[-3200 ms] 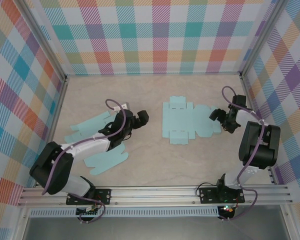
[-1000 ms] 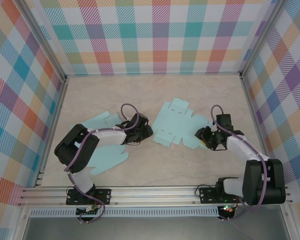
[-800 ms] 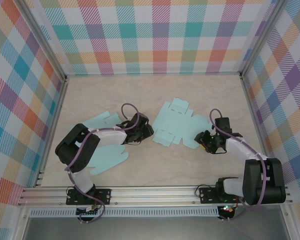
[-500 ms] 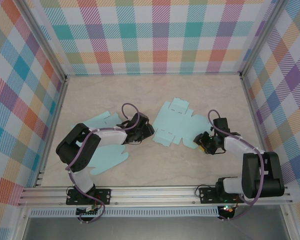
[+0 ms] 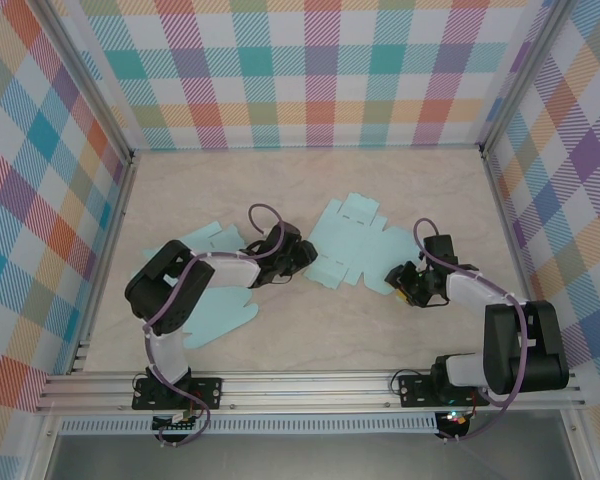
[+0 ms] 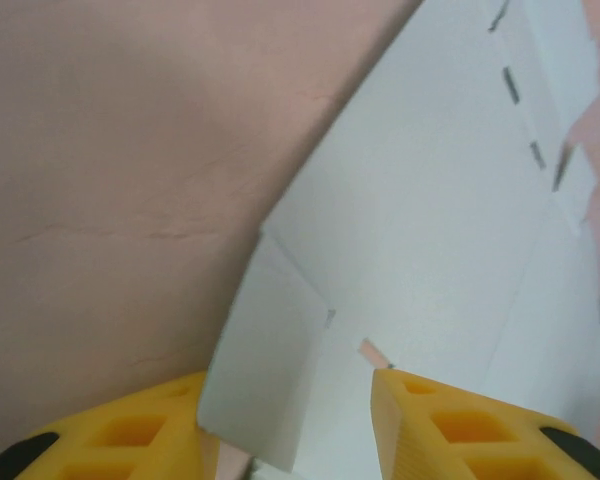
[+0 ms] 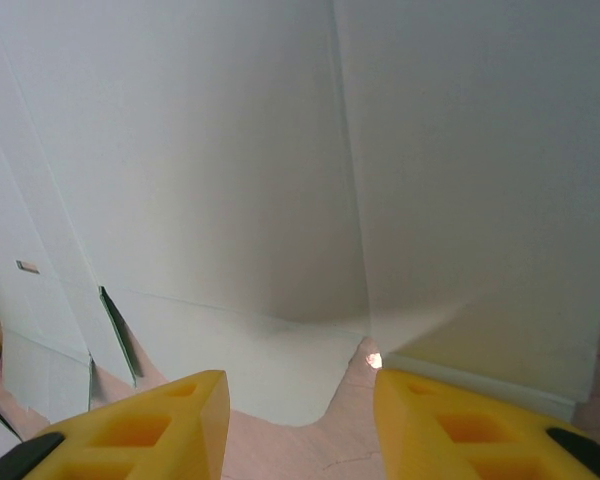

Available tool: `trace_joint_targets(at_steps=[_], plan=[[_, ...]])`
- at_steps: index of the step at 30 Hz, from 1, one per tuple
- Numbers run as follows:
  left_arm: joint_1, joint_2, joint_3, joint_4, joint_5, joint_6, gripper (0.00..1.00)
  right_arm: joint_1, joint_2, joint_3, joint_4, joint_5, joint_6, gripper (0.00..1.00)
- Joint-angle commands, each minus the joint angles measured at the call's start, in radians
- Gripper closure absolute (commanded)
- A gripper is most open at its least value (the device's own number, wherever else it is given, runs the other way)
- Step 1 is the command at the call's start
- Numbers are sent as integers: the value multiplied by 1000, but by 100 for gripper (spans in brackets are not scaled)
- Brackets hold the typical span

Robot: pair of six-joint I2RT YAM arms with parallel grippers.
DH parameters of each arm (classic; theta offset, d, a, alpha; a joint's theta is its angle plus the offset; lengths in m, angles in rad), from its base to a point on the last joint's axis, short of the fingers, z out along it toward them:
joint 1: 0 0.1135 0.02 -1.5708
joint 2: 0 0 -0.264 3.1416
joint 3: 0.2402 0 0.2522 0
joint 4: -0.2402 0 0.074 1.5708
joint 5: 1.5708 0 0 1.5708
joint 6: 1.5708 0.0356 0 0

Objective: Fold the paper box

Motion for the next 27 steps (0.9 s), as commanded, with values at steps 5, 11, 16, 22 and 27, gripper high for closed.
trace_joint_targets(at_steps=[5,11,16,22,27], plan=[[-30,148,-7,266,71,-75,62,11,26,-13,-11,16,9,56],[-27,134,2,192,7,-34,70,13,25,-13,-12,16,10,56],[-16,121,8,142,-40,-15,57,14,21,-13,-15,18,8,56],[5,144,22,134,-56,-21,57,14,19,-9,-15,15,8,56],[23,143,26,105,-91,-20,65,16,14,-9,-21,17,6,56]])
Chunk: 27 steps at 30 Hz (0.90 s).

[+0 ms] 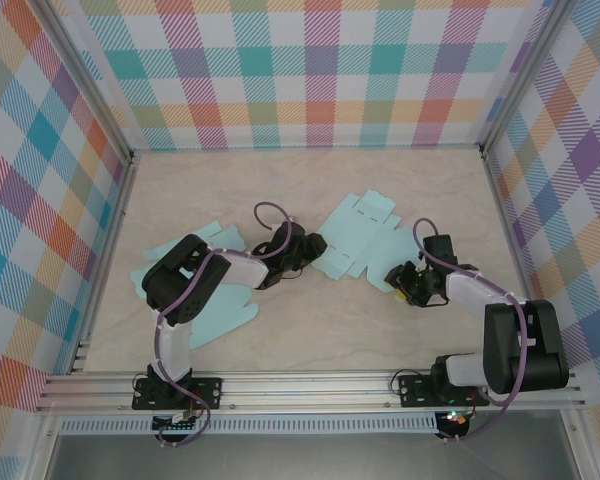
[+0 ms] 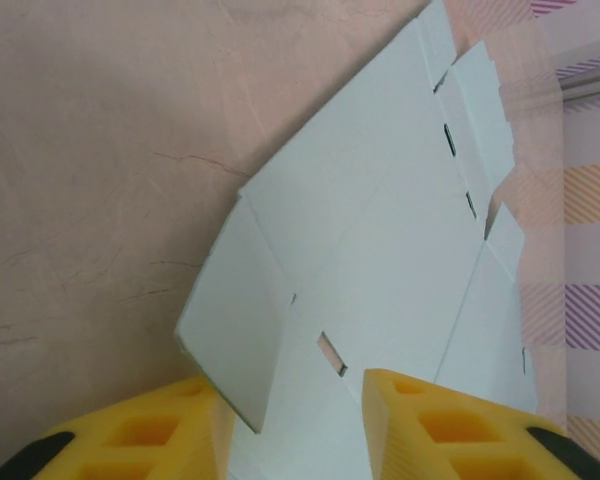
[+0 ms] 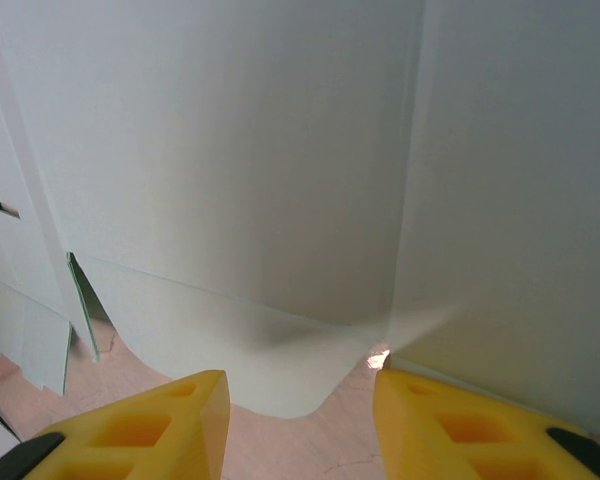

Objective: Fold the paper box

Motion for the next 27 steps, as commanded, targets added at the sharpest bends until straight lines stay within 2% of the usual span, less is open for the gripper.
trace_joint_targets(at_steps=[1,10,13,16,18,22,27], plan=[[24,54,5,-99,-80,16,68,11,12,-8,-25,14,6,56],[29,60,52,-163,-139,66,89,14,9,-11,-31,14,5,56],[31,55,60,-190,-171,87,88,14,-2,-11,-37,20,0,56],[41,59,60,-175,-161,84,70,14,-12,-9,-47,24,-5,56],[55,63,52,-144,-143,66,67,15,-20,-5,-54,24,-7,56],[89,62,34,-77,-99,49,67,17,-40,-1,-71,32,-9,56],[103,82,56,-64,-46,45,78,18,-49,-1,-75,33,-7,56]])
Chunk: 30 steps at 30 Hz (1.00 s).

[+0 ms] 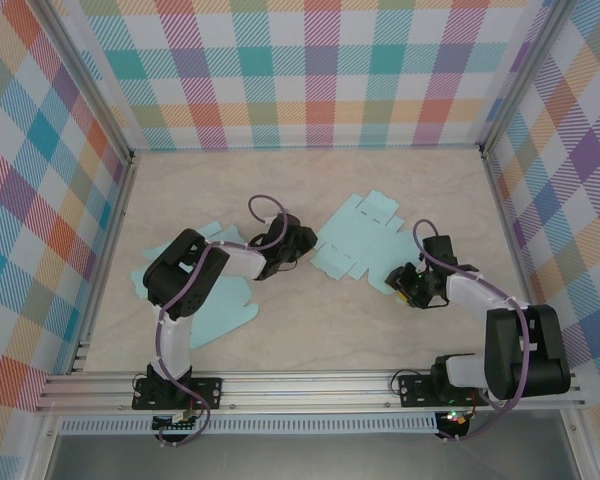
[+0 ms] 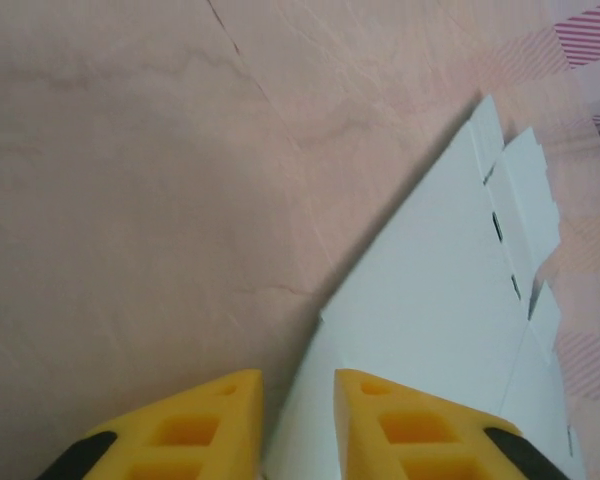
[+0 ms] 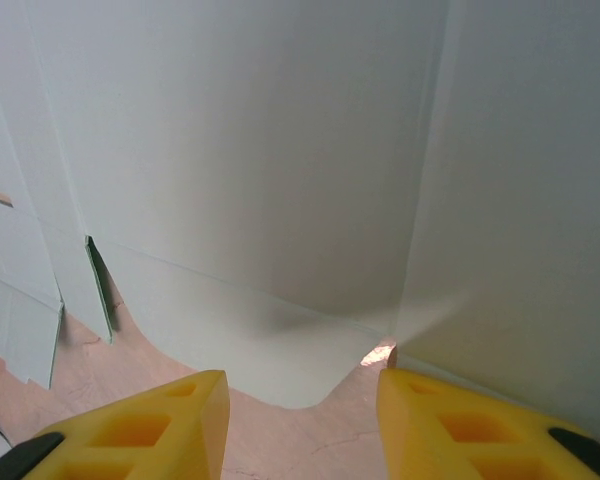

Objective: Fold the paper box

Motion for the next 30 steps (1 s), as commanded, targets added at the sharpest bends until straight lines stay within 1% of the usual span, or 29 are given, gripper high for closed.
trace_joint_targets(at_steps=[1,3,9,14,16,20,26,29,30], plan=[[33,53,0,-4,-12,2,78,10,-18,0,-31,10,-5,56],[32,70,5,16,15,-12,78,11,-16,-1,-28,10,-3,56],[21,94,-14,71,94,-51,65,14,-14,2,-21,8,1,56],[-11,79,-27,54,125,-54,64,15,-4,3,-3,7,4,56],[-24,75,-31,50,127,-54,66,16,3,5,4,1,5,56],[-30,79,-32,44,112,-65,73,17,12,5,13,-3,5,56],[-34,85,-13,44,122,-61,83,19,16,6,24,-9,5,56],[-37,81,-7,44,132,-51,83,19,15,5,28,-9,7,56],[-39,79,-7,44,136,-46,81,19,14,4,29,-8,7,56]])
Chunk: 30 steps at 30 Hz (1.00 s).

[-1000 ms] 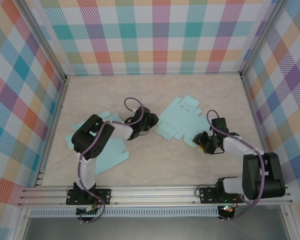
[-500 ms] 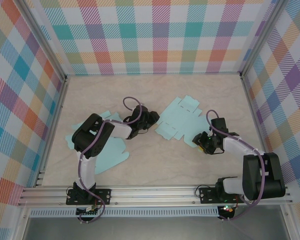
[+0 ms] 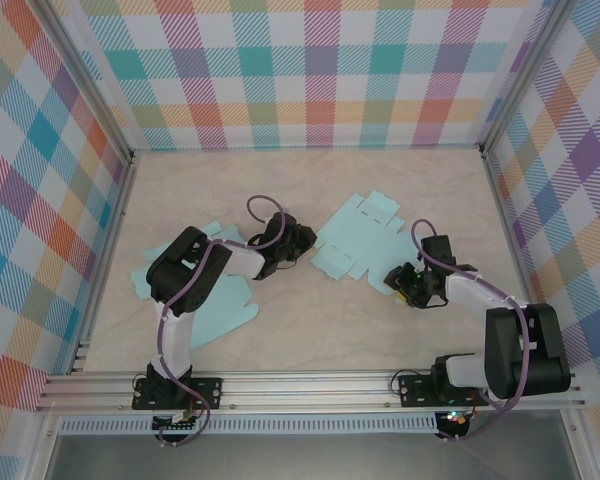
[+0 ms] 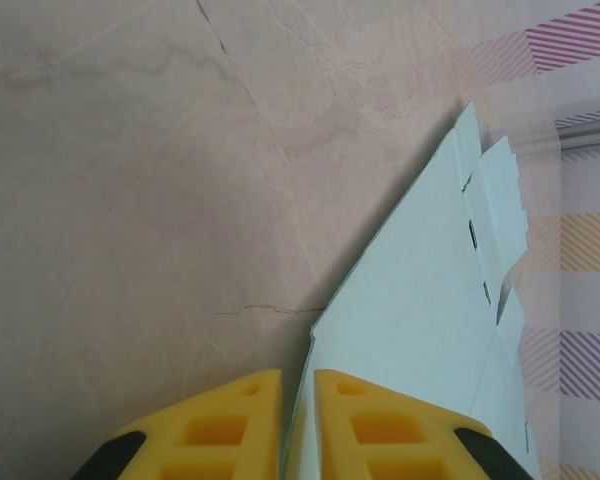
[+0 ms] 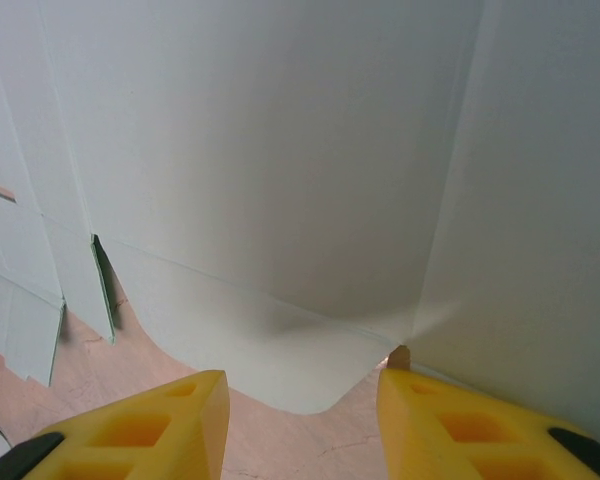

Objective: Fold the paper box

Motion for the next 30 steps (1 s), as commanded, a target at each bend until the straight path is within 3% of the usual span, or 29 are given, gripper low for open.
trace_joint_targets(at_steps=[1,3,8,12,17,19,25,30], plan=[[-45,43,-1,-44,62,0,77,8,6,3,12,-8,6,56],[-50,39,-3,-41,66,4,73,8,6,4,16,-9,8,56],[-56,37,-15,-43,64,1,73,9,15,5,21,-8,10,56],[-59,40,-16,-46,64,2,79,10,24,8,25,-11,12,56],[-61,42,-7,-71,52,22,100,12,25,11,29,-20,14,56],[-60,27,2,-106,34,57,100,14,16,14,24,-23,10,56],[-58,-125,16,-187,-59,346,100,18,-59,31,21,-59,-33,52],[-33,-260,14,-199,-17,663,100,24,-148,81,15,-128,-86,41]])
